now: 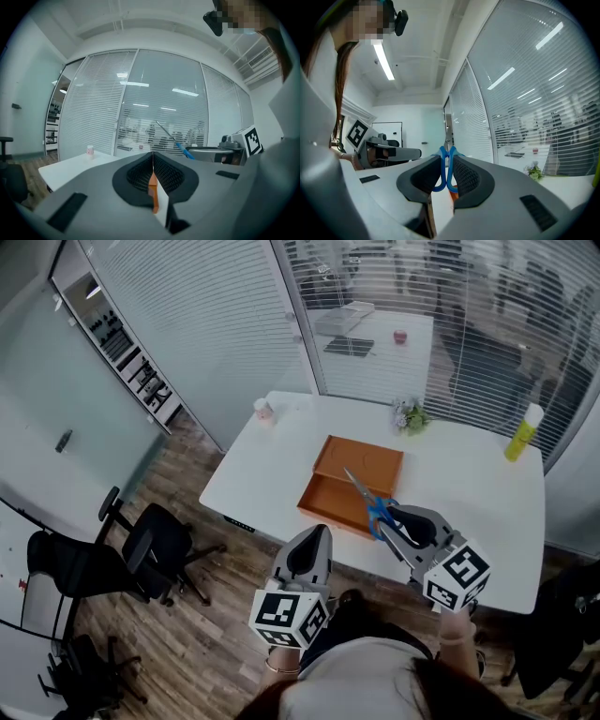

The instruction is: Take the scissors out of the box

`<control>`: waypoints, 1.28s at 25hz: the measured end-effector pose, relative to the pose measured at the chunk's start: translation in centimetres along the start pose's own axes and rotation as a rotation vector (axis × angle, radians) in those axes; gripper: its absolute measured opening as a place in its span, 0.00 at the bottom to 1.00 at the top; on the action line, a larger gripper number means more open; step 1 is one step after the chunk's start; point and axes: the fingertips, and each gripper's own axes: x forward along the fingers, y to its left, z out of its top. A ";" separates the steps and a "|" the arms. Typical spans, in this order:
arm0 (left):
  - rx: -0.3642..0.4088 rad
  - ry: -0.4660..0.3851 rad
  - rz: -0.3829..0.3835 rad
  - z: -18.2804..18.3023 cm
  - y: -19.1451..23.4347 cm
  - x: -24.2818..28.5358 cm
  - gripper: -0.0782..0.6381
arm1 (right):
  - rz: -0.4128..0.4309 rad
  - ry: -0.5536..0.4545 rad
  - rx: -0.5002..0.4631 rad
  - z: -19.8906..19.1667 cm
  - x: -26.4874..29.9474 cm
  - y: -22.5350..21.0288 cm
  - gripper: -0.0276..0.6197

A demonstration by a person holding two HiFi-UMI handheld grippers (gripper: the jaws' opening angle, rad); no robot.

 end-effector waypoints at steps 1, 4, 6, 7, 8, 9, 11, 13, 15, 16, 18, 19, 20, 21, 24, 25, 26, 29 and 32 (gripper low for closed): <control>0.000 0.001 -0.002 0.0 0.0 0.1 0.14 | -0.001 0.002 0.001 -0.1 0.0 0.0 0.21; 0.000 0.004 -0.008 0.0 0.3 0.4 0.14 | -0.009 0.008 0.002 -0.3 0.2 -0.2 0.21; 0.000 0.004 -0.013 0.0 0.6 0.5 0.14 | -0.016 0.010 -0.001 -0.3 0.5 -0.3 0.21; 0.000 0.004 -0.015 0.1 0.7 0.6 0.14 | -0.019 0.010 -0.003 -0.3 0.6 -0.3 0.21; 0.000 0.004 -0.018 0.1 0.8 0.7 0.14 | -0.021 0.010 -0.005 -0.2 0.7 -0.3 0.21; 0.001 0.004 -0.020 0.1 0.9 0.7 0.14 | -0.022 0.010 -0.006 -0.3 0.8 -0.3 0.21; 0.000 0.005 -0.022 0.0 1.0 0.8 0.14 | -0.022 0.008 -0.006 -0.3 0.9 -0.2 0.21; -0.001 0.006 -0.025 0.0 1.2 1.0 0.14 | -0.024 0.006 -0.007 -0.3 1.0 -0.2 0.21; -0.003 0.007 -0.028 0.0 1.3 1.1 0.14 | -0.026 0.007 -0.008 -0.2 1.2 -0.3 0.21; -0.005 0.007 -0.030 0.0 1.4 1.2 0.14 | -0.028 0.008 -0.009 -0.2 1.3 -0.4 0.21; -0.007 0.009 -0.032 0.0 1.7 1.3 0.14 | -0.031 0.009 -0.010 -0.2 1.5 -0.5 0.21; -0.009 0.010 -0.032 -0.1 1.8 1.3 0.14 | -0.033 0.009 -0.010 -0.1 1.6 -0.5 0.21; -0.010 0.011 -0.033 -0.1 1.9 1.4 0.14 | -0.034 0.009 -0.011 -0.1 1.8 -0.6 0.21; -0.012 0.011 -0.033 -0.1 2.1 1.6 0.14 | -0.035 0.009 -0.012 -0.1 1.9 -0.7 0.21; -0.018 0.014 -0.039 -0.2 2.4 2.0 0.14 | -0.038 0.009 -0.014 0.0 2.3 -0.9 0.21; -0.020 0.015 -0.042 -0.2 2.4 2.1 0.14 | -0.040 0.011 -0.015 0.0 2.3 -0.9 0.21; -0.021 0.017 -0.044 -0.3 2.5 2.2 0.14 | -0.042 0.013 -0.016 -0.1 2.4 -1.0 0.21; -0.025 0.019 -0.050 -0.4 2.6 2.7 0.14 | -0.045 0.016 -0.018 0.0 2.6 -1.3 0.21; -0.030 0.021 -0.051 -0.5 2.7 3.2 0.14 | -0.047 0.019 -0.019 -0.2 2.7 -1.8 0.21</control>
